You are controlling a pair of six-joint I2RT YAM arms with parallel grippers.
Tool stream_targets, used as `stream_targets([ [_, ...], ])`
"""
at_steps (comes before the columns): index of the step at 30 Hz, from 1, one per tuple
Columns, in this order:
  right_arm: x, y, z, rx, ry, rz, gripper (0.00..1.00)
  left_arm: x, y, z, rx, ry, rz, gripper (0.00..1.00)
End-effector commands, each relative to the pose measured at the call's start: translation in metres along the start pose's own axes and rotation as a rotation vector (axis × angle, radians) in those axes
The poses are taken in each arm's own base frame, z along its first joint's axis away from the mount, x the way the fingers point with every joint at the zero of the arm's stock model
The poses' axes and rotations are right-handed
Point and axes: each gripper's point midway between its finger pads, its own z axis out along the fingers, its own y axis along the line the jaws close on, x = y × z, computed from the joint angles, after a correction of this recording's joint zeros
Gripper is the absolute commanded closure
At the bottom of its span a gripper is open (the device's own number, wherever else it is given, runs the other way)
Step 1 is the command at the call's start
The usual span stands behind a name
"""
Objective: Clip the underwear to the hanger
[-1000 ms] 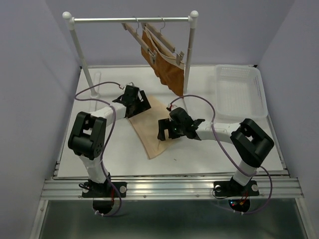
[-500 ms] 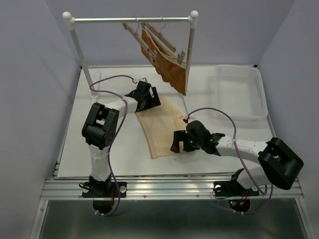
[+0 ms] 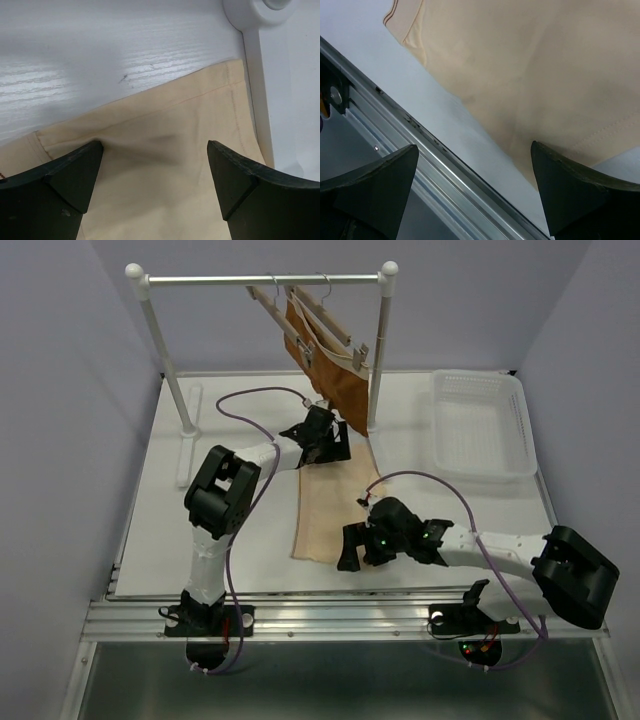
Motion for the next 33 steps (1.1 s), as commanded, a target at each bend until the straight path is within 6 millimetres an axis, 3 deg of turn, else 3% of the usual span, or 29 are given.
stream_targets([
  [1,-0.032,0.014,-0.011,0.018,-0.084,-0.049,0.00,-0.005,0.017,-0.017,-0.107,0.008,0.003,0.01],
  [5,-0.064,0.012,-0.031,0.119,-0.209,-0.065,0.00,-0.024,0.028,-0.040,-0.152,-0.043,-0.016,0.01],
  [8,-0.090,0.019,-0.048,0.151,-0.305,-0.074,0.00,-0.043,0.030,-0.072,-0.186,-0.117,-0.039,0.01],
  [15,-0.120,0.019,-0.065,0.219,-0.373,-0.087,0.00,-0.068,0.049,-0.124,-0.242,-0.209,-0.092,0.01],
  [19,-0.146,0.000,-0.085,0.315,-0.460,-0.051,0.00,-0.087,0.049,-0.162,-0.269,-0.252,-0.102,0.01],
  [20,-0.152,-0.012,-0.090,0.348,-0.475,-0.027,0.00,-0.100,0.042,-0.175,-0.255,-0.285,-0.108,0.01],
  [24,-0.159,-0.036,-0.101,0.452,-0.520,-0.005,0.00,-0.138,0.029,-0.232,-0.216,-0.406,-0.150,0.01],
  [28,-0.160,-0.040,-0.104,0.482,-0.521,-0.029,0.00,-0.178,0.017,-0.290,-0.140,-0.534,-0.194,0.01],
  [31,-0.165,-0.042,-0.108,0.498,-0.529,-0.039,0.00,-0.204,0.006,-0.326,-0.057,-0.603,-0.207,0.01],
  [33,-0.166,-0.043,-0.107,0.503,-0.528,-0.049,0.00,-0.218,0.002,-0.337,-0.030,-0.631,-0.206,0.01],
])
